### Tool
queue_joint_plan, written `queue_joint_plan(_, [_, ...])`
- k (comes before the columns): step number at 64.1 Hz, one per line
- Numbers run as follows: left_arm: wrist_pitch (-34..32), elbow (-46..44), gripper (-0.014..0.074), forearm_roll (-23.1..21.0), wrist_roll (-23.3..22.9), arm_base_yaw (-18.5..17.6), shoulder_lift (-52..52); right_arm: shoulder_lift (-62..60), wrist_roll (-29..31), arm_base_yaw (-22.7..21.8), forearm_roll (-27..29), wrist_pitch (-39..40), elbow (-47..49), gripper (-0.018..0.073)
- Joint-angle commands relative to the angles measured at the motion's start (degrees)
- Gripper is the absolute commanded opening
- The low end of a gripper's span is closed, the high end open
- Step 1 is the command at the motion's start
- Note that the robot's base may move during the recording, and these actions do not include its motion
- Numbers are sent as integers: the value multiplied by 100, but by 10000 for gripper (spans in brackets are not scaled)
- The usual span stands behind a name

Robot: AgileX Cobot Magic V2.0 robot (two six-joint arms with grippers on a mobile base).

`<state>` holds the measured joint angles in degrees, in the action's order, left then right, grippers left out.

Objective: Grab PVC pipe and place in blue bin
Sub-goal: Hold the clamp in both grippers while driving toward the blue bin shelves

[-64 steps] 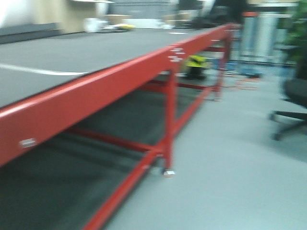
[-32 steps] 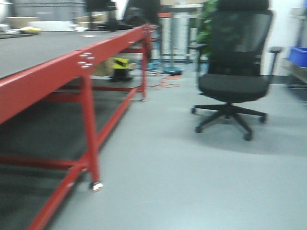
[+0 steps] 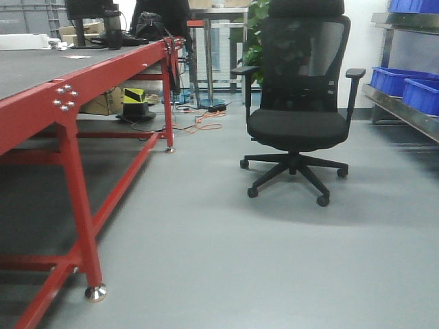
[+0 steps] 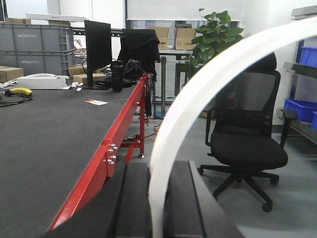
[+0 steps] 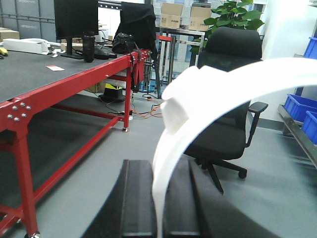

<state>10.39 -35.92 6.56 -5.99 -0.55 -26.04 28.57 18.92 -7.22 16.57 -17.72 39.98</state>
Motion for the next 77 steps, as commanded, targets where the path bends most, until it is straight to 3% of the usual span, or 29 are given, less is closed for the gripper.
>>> queue_joint_plan(1, [-137, -39, -111, -42, -22, 18, 8, -17, 33, -3, 31, 145, 7, -168])
queue_joint_plan(77, [-245, -39, -111, -42, -22, 18, 8, -17, 33, -3, 31, 145, 7, -168])
